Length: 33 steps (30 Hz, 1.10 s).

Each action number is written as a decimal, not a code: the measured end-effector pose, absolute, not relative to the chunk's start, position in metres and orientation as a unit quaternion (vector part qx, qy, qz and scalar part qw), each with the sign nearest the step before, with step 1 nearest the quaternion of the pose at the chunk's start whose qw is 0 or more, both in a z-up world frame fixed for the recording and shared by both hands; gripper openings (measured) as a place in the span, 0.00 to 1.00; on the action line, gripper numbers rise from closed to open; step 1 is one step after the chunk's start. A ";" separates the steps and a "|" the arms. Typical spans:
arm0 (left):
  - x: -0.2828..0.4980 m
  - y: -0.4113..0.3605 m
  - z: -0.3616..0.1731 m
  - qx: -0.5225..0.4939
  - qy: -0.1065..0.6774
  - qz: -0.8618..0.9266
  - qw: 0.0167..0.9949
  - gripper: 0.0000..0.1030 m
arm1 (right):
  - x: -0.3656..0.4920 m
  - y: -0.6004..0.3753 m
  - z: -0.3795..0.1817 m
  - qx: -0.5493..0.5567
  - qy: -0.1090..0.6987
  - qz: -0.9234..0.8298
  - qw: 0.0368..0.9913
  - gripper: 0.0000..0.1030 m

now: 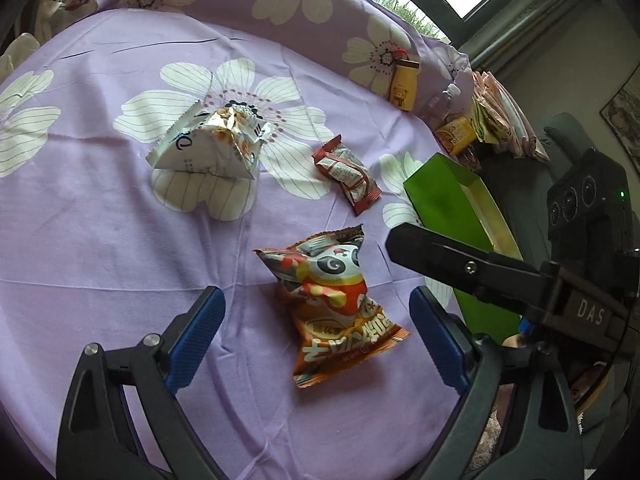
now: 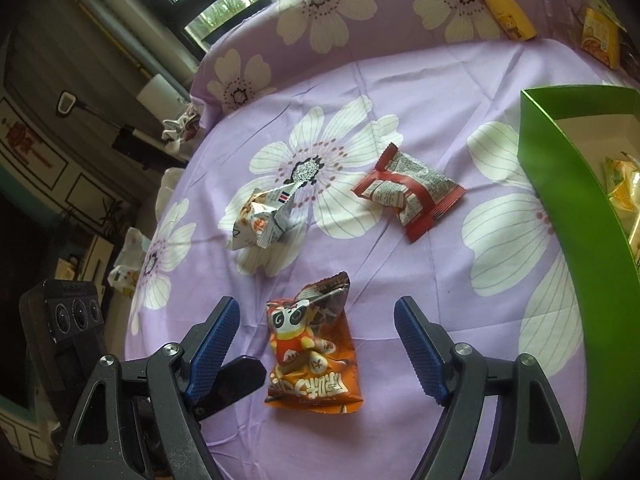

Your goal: Organize snacks

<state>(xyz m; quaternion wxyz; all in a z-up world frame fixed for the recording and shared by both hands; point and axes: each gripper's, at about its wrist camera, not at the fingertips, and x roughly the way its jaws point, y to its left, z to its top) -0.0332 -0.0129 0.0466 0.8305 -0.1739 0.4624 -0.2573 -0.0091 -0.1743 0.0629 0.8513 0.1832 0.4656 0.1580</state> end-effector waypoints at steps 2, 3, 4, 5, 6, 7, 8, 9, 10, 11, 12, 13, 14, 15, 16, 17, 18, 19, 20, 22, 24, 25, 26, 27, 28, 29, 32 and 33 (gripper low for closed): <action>-0.032 -0.017 0.043 -0.179 0.469 -0.265 0.823 0.85 | -0.008 -0.173 0.059 0.185 0.470 0.161 0.848 0.78; -0.032 -0.019 0.041 -0.183 0.472 -0.269 0.819 0.84 | -0.007 -0.172 0.056 0.185 0.473 0.160 0.846 0.78; -0.032 -0.020 0.039 -0.187 0.475 -0.273 0.815 0.83 | -0.006 -0.171 0.053 0.186 0.477 0.160 0.844 0.78; -0.031 -0.022 0.038 -0.190 0.477 -0.277 0.812 0.82 | -0.005 -0.170 0.050 0.188 0.481 0.160 0.841 0.78; -0.031 -0.023 0.037 -0.192 0.479 -0.281 0.809 0.81 | -0.004 -0.168 0.047 0.189 0.487 0.163 0.837 0.78; -0.032 -0.025 0.036 -0.189 0.483 -0.283 0.807 0.80 | -0.003 -0.167 0.044 0.190 0.492 0.166 0.833 0.78; -0.032 -0.027 0.035 -0.184 0.488 -0.282 0.806 0.79 | -0.003 -0.166 0.041 0.191 0.497 0.170 0.829 0.78; -0.031 -0.028 0.034 -0.181 0.491 -0.277 0.806 0.78 | -0.002 -0.164 0.039 0.191 0.502 0.174 0.825 0.78; -0.032 -0.028 0.033 -0.183 0.490 -0.277 0.806 0.76 | -0.003 -0.162 0.037 0.189 0.506 0.177 0.822 0.78; -0.032 -0.029 0.033 -0.185 0.490 -0.281 0.804 0.75 | -0.003 -0.159 0.036 0.187 0.510 0.179 0.820 0.78; -0.031 -0.029 0.032 -0.187 0.491 -0.285 0.802 0.74 | -0.003 -0.159 0.036 0.187 0.510 0.176 0.821 0.78; -0.030 -0.029 0.030 -0.191 0.493 -0.288 0.799 0.74 | -0.003 -0.159 0.035 0.187 0.509 0.175 0.822 0.78; -0.030 -0.029 0.029 -0.195 0.493 -0.291 0.796 0.73 | -0.003 -0.160 0.035 0.187 0.510 0.175 0.821 0.78; -0.030 -0.030 0.028 -0.200 0.493 -0.295 0.794 0.71 | -0.003 -0.160 0.034 0.189 0.511 0.176 0.820 0.78; -0.030 -0.030 0.027 -0.204 0.492 -0.299 0.792 0.70 | -0.003 -0.161 0.033 0.193 0.512 0.177 0.818 0.78; -0.030 -0.030 0.027 -0.205 0.491 -0.300 0.792 0.68 | -0.002 -0.162 0.032 0.197 0.514 0.179 0.816 0.78; -0.031 -0.031 0.027 -0.203 0.489 -0.300 0.794 0.66 | -0.001 -0.163 0.030 0.201 0.516 0.180 0.813 0.77; -0.031 -0.032 0.028 -0.201 0.485 -0.301 0.796 0.64 | -0.001 -0.163 0.029 0.203 0.518 0.182 0.811 0.76; -0.032 -0.032 0.029 -0.200 0.481 -0.303 0.798 0.59 | 0.000 -0.163 0.027 0.205 0.522 0.185 0.807 0.73; -0.035 -0.033 0.031 -0.193 0.474 -0.304 0.803 0.52 | 0.002 -0.162 0.023 0.209 0.530 0.189 0.800 0.68; -0.037 -0.035 0.032 -0.185 0.467 -0.301 0.810 0.48 | 0.002 -0.161 0.021 0.208 0.530 0.185 0.801 0.62; -0.038 -0.035 0.033 -0.184 0.464 -0.303 0.812 0.47 | 0.001 -0.161 0.023 0.201 0.527 0.183 0.805 0.60; -0.038 -0.035 0.034 -0.185 0.460 -0.306 0.813 0.46 | 0.000 -0.160 0.025 0.194 0.524 0.181 0.809 0.58; -0.039 -0.034 0.035 -0.184 0.456 -0.307 0.815 0.45 | -0.001 -0.159 0.027 0.188 0.520 0.179 0.813 0.58; -0.040 -0.034 0.036 -0.183 0.450 -0.309 0.817 0.45 | -0.002 -0.159 0.029 0.184 0.516 0.178 0.817 0.58; -0.041 -0.034 0.038 -0.183 0.445 -0.309 0.820 0.45 | -0.003 -0.159 0.031 0.182 0.512 0.178 0.820 0.58; -0.044 -0.033 0.042 -0.183 0.430 -0.310 0.828 0.45 | -0.005 -0.160 0.036 0.182 0.500 0.181 0.827 0.57; -0.045 -0.033 0.044 -0.182 0.425 -0.310 0.831 0.45 | -0.006 -0.160 0.038 0.181 0.495 0.183 0.830 0.57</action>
